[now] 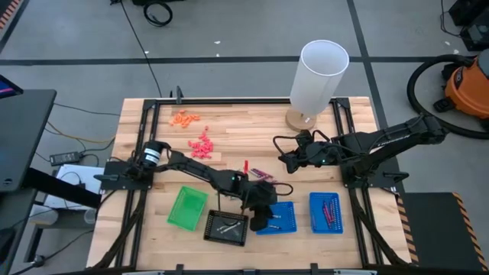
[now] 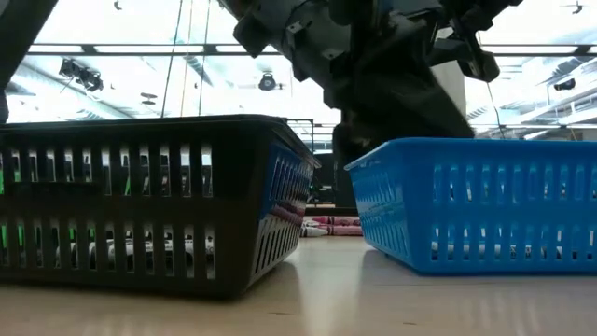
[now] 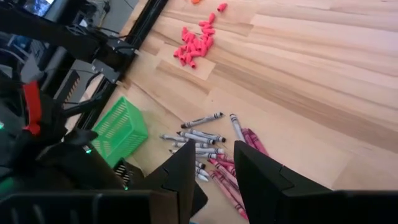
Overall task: Sort crayons
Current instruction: Put the black crayon into the left blue basket, then put the red crayon into the right blue basket
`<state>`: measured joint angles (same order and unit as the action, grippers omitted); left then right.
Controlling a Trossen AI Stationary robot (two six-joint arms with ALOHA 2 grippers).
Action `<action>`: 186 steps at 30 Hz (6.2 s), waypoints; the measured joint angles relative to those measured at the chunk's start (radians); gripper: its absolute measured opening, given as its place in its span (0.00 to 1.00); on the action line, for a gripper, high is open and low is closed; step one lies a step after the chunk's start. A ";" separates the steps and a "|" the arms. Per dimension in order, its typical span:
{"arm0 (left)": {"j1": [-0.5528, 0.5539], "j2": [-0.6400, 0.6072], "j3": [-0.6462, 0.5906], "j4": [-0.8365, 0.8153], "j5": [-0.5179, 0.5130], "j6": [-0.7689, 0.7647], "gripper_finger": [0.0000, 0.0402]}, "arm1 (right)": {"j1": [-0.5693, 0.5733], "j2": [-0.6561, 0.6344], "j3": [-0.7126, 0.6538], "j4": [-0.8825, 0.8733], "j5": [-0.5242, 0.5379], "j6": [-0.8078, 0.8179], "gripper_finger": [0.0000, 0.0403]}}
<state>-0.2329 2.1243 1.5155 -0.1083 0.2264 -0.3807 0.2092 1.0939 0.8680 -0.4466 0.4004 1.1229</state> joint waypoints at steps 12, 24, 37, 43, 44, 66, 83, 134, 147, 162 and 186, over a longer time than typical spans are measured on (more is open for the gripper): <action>0.068 -0.168 -0.029 -0.262 -0.101 0.160 0.45 | 0.000 0.000 0.000 -0.027 0.012 -0.021 0.29; 0.254 -0.366 -0.424 -0.213 -0.152 0.137 0.39 | 0.000 -0.001 0.000 -0.013 0.102 -0.027 0.29; 0.309 -0.373 -0.557 -0.160 -0.271 0.025 0.39 | -0.003 -0.001 0.000 -0.010 0.113 -0.023 0.29; 0.250 -0.363 -0.557 -0.120 -0.349 -0.031 0.39 | -0.003 -0.001 0.000 0.003 0.123 -0.023 0.29; 0.244 -0.357 -0.557 -0.118 -0.353 -0.043 0.39 | -0.003 -0.001 0.000 0.005 0.123 -0.023 0.29; 0.228 -0.286 -0.553 -0.132 -0.389 -0.071 0.04 | -0.002 -0.001 0.000 0.043 0.117 -0.027 0.29; 0.142 -0.395 -0.558 0.277 -0.078 0.116 0.05 | -0.001 -0.008 0.000 0.021 0.077 -0.045 0.29; 0.254 -0.191 -0.278 -0.234 -0.235 0.577 0.37 | 0.008 -0.032 0.000 -0.040 0.116 -0.027 0.29; 0.326 -0.191 -0.334 -0.009 -0.124 0.596 0.36 | 0.007 -0.032 0.000 -0.016 0.123 -0.022 0.29; 0.321 -0.122 -0.332 0.163 -0.095 0.590 0.36 | 0.005 -0.031 0.000 0.006 0.131 -0.008 0.29; 0.390 -0.063 -0.331 0.146 0.006 0.629 0.31 | 0.005 -0.031 0.000 0.016 0.130 0.027 0.29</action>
<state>0.1573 2.0617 1.1846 0.0373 0.2322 0.2481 0.2146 1.0626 0.8680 -0.4303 0.5308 1.1496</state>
